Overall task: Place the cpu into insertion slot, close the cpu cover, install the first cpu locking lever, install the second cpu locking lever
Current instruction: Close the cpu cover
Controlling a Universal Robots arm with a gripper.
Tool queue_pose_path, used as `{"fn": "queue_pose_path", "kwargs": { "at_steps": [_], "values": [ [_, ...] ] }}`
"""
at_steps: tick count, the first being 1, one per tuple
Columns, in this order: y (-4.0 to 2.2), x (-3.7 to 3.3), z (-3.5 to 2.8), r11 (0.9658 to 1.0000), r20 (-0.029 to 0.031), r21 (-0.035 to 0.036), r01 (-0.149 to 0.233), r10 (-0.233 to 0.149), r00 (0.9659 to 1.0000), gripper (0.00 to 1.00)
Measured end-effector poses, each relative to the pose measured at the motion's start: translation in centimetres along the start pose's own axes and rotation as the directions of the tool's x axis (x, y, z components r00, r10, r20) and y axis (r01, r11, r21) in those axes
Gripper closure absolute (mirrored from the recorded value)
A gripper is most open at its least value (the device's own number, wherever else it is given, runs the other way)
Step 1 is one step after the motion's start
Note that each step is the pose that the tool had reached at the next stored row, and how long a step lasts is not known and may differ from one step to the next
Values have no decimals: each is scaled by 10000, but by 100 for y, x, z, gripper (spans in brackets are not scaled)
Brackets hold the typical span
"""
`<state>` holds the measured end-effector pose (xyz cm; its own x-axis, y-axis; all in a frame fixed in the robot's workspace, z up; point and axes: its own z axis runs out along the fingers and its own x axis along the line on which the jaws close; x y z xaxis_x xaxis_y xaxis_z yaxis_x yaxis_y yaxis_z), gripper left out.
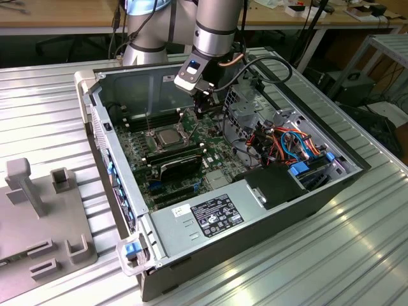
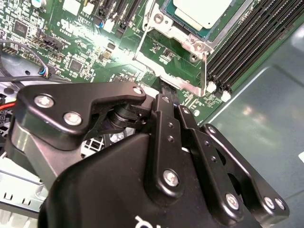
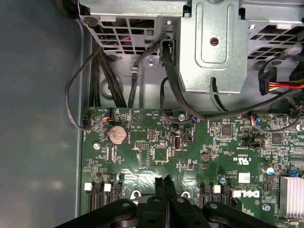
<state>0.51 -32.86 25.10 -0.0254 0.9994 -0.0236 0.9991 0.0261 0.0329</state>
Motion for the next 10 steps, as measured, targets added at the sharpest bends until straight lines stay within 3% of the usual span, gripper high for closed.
{"fn": "queue_pose_path", "kwargs": {
  "at_steps": [10],
  "values": [
    [-102, 3, -4, 10000, 1, 0, 0, 0, 10000, 89]
  ]
}}
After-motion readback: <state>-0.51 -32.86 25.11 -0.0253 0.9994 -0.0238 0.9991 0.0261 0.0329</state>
